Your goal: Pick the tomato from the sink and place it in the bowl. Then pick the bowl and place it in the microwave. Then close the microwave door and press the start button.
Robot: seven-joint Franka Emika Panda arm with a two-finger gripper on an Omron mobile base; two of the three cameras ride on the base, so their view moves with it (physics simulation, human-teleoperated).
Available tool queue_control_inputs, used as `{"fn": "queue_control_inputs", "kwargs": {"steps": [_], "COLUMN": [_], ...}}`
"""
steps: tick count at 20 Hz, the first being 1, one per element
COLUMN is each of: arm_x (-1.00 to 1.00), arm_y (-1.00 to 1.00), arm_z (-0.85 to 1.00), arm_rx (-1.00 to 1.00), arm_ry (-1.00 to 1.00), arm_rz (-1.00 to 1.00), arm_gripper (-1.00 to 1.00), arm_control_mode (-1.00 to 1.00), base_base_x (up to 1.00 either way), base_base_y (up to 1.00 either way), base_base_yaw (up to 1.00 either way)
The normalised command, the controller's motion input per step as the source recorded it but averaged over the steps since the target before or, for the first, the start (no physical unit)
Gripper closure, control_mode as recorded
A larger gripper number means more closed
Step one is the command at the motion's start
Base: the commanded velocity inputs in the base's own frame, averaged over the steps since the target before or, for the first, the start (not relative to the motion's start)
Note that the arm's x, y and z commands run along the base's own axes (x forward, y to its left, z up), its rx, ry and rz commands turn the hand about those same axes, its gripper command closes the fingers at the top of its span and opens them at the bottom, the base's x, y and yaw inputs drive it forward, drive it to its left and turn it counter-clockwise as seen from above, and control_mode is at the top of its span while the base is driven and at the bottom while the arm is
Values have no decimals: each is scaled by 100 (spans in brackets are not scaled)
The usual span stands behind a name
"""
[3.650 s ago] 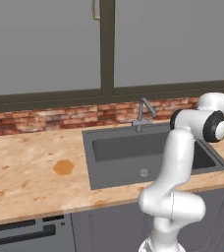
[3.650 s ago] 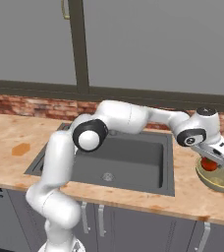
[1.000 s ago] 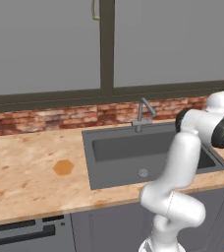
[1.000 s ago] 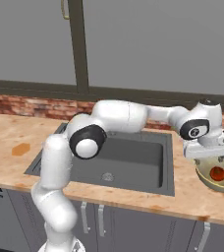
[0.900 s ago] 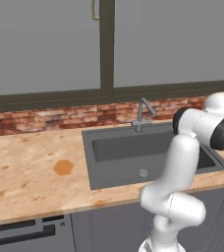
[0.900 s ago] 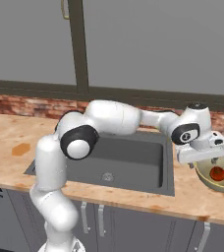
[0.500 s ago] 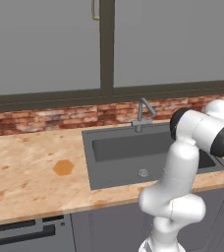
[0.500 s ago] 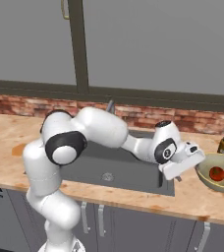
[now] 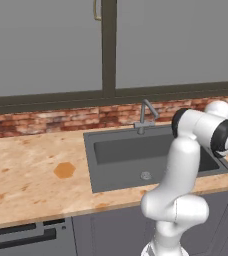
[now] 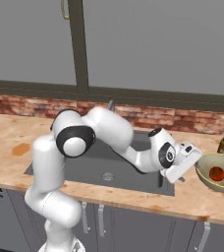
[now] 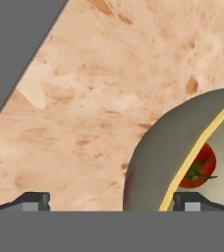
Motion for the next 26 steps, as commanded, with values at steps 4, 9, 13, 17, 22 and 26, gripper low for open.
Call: {"fn": "queue_control_inputs", "kwargs": {"steps": [4, 9, 13, 17, 22, 26], "arm_x": [18, 18, 0, 0, 28, 2], "arm_y": [-29, -25, -12, -32, -40, -15], "arm_z": [0, 0, 0, 0, -5, 0], "arm_rx": [-3, 0, 0, 0, 0, 0], "arm_ry": [2, 1, 0, 0, 8, 4], "arm_rz": [1, 0, 0, 0, 0, 0], "arm_gripper": [-100, -100, -100, -100, -100, 100], "arm_control_mode": [-100, -100, -100, -100, -100, -100], "base_base_x": [0, 0, 0, 0, 0, 0], "base_base_y": [0, 0, 0, 0, 0, 0], "base_base_yaw": [0, 0, 0, 0, 0, 0]}}
